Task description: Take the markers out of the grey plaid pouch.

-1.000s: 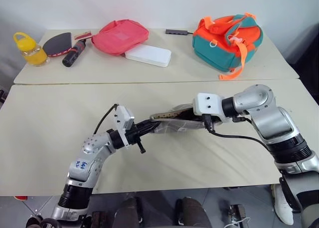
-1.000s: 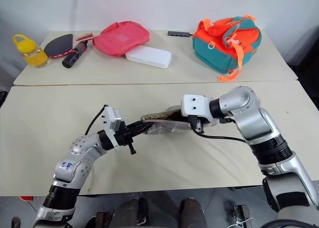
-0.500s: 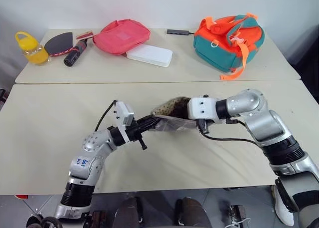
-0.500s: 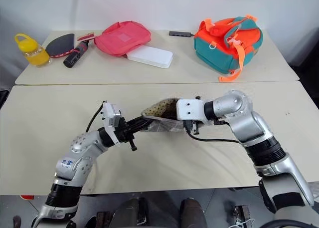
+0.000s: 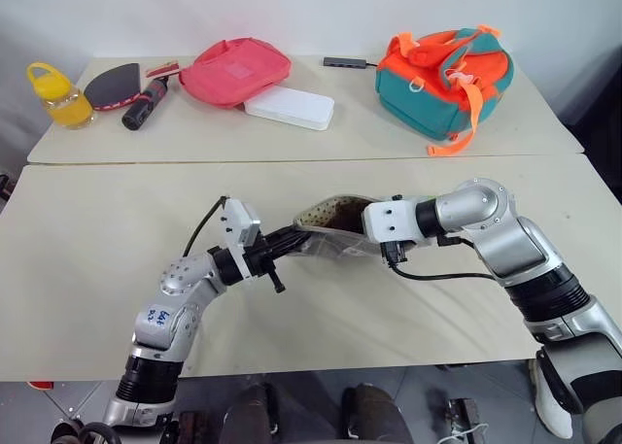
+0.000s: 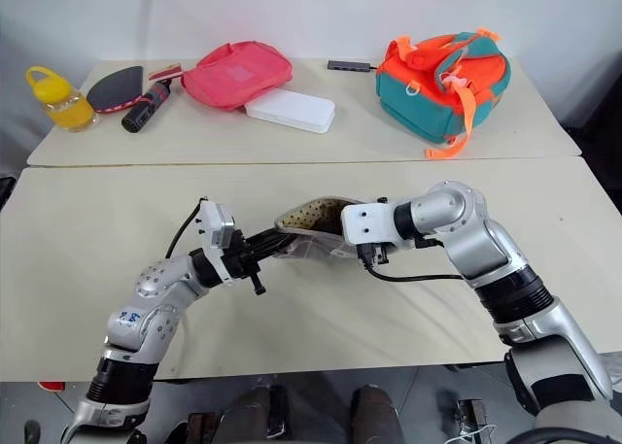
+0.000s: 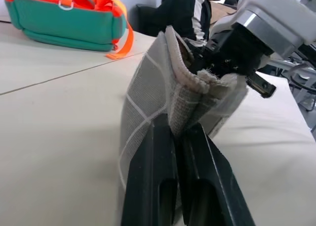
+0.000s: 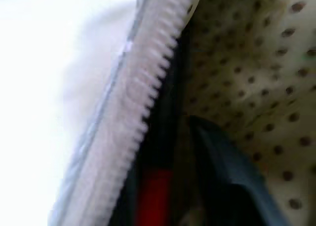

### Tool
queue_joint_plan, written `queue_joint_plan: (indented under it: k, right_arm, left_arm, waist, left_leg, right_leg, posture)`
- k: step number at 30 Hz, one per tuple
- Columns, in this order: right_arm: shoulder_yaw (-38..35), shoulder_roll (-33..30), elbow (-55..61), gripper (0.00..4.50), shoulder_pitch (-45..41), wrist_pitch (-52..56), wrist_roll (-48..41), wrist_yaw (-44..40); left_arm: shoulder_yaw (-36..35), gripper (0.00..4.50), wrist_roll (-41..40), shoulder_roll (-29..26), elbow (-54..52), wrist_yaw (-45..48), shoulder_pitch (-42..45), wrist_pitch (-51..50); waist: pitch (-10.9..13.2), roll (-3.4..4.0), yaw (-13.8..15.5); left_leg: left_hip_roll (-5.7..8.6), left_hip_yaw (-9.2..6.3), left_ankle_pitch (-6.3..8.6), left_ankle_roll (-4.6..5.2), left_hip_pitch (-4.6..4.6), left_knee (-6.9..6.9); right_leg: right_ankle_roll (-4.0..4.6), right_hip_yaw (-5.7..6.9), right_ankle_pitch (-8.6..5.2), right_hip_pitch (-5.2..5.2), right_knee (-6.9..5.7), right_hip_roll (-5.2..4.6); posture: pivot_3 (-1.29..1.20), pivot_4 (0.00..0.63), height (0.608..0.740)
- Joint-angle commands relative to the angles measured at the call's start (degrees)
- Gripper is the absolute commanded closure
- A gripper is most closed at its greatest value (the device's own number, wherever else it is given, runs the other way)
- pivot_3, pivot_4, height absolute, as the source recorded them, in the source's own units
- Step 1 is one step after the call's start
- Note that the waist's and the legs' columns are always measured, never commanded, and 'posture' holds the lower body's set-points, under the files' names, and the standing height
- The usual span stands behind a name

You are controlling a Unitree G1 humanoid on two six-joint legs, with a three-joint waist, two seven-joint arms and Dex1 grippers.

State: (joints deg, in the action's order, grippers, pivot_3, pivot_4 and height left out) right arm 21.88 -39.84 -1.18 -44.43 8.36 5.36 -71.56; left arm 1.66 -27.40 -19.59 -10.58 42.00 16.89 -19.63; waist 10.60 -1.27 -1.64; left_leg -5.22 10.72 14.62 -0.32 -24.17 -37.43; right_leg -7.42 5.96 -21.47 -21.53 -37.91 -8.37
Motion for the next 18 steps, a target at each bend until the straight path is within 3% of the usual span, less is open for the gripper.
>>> queue_joint_plan:
  k: [1, 11, 18]
  right_arm:
    - [-2.23, -1.11, 1.79, 1.78, -1.17, -2.02, -0.22, 0.36]
    - [-5.64, 0.24, 0.65, 1.78, -5.35, -2.13, -3.24, 1.53]
    - [-5.11, 0.71, 1.61, 1.78, -1.35, 8.14, -4.78, 0.46]
  left_arm:
    - [-0.89, 4.50, -0.53, -0.08, -2.08, -0.44, -0.23, 0.18]
    - [1.67, 4.50, 1.38, -1.29, -3.58, 1.37, -1.36, 1.56]
    - [2.77, 4.50, 3.37, -1.00, -4.32, 2.13, -0.22, 5.81]
  waist:
    - [0.00, 0.00, 0.00]
    - [0.00, 0.00, -0.02]
    - [0.00, 0.00, 0.10]
  left_leg:
    - [0.00, 0.00, 0.00, 0.00, 0.00, 0.00]
    - [-0.01, 0.00, 0.00, 0.00, 0.01, 0.01]
    - [0.02, 0.01, 0.01, 0.01, -0.02, 0.00]
  right_leg:
    - [0.00, 0.00, 0.00, 0.00, 0.00, 0.00]
    - [0.00, 0.00, 0.00, -0.01, 0.00, 0.00]
    - [0.00, 0.00, 0.00, 0.00, 0.03, -0.01]
  posture:
    - [0.00, 0.150, 0.740]
    - [0.00, 0.150, 0.740]
    - [0.00, 0.150, 0.740]
